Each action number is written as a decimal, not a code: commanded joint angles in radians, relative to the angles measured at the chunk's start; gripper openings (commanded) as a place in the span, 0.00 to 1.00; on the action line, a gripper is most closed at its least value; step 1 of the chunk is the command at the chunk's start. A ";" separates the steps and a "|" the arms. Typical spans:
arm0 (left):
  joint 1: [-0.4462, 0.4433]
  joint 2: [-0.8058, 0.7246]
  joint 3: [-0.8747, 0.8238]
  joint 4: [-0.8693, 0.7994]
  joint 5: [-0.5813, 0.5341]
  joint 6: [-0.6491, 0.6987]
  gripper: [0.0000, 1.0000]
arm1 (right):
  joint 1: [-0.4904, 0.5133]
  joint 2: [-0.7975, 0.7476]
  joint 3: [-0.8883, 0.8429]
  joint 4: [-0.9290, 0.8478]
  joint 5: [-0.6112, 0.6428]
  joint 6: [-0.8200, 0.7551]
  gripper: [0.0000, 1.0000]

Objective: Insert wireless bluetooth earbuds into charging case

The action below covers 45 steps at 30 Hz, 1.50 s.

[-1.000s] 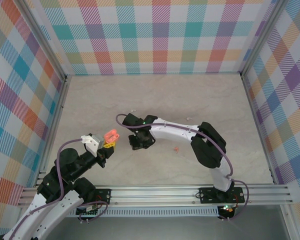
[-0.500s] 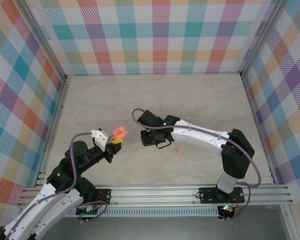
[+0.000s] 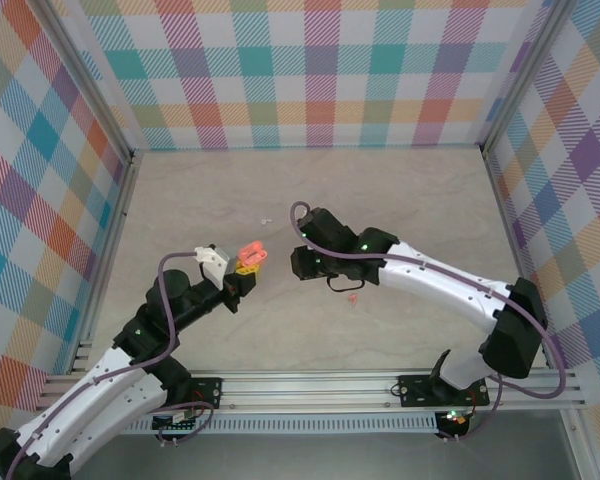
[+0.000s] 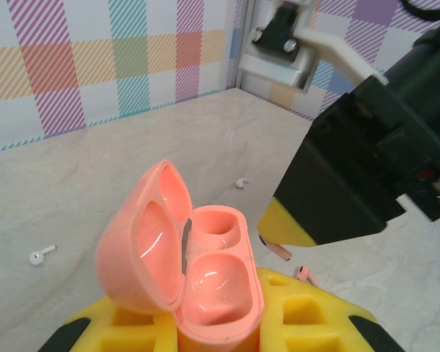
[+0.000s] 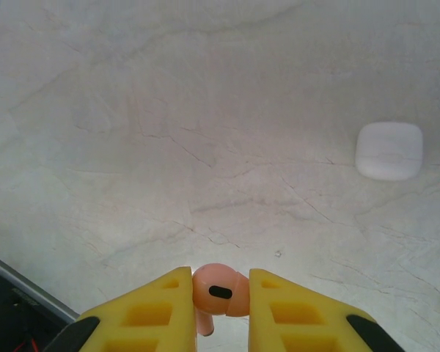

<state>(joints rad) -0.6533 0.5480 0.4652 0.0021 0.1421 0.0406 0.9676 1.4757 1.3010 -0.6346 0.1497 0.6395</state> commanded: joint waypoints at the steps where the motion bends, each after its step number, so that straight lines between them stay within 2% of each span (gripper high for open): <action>1: -0.006 0.026 -0.004 0.126 0.021 -0.020 0.14 | -0.008 -0.046 -0.013 0.015 0.011 -0.035 0.20; 19: -0.008 0.219 0.026 0.341 0.071 -0.041 0.13 | -0.011 -0.262 -0.083 0.104 0.052 -0.021 0.19; 28: -0.014 0.332 0.049 0.479 0.130 -0.037 0.13 | -0.012 -0.291 -0.069 0.119 0.044 -0.035 0.19; 45: -0.037 0.463 0.095 0.579 0.164 -0.015 0.11 | -0.011 -0.311 -0.055 0.152 -0.010 -0.027 0.19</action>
<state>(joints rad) -0.6701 1.0042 0.5301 0.5106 0.2798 0.0132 0.9611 1.1843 1.2263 -0.5186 0.1642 0.6159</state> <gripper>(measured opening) 0.192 0.190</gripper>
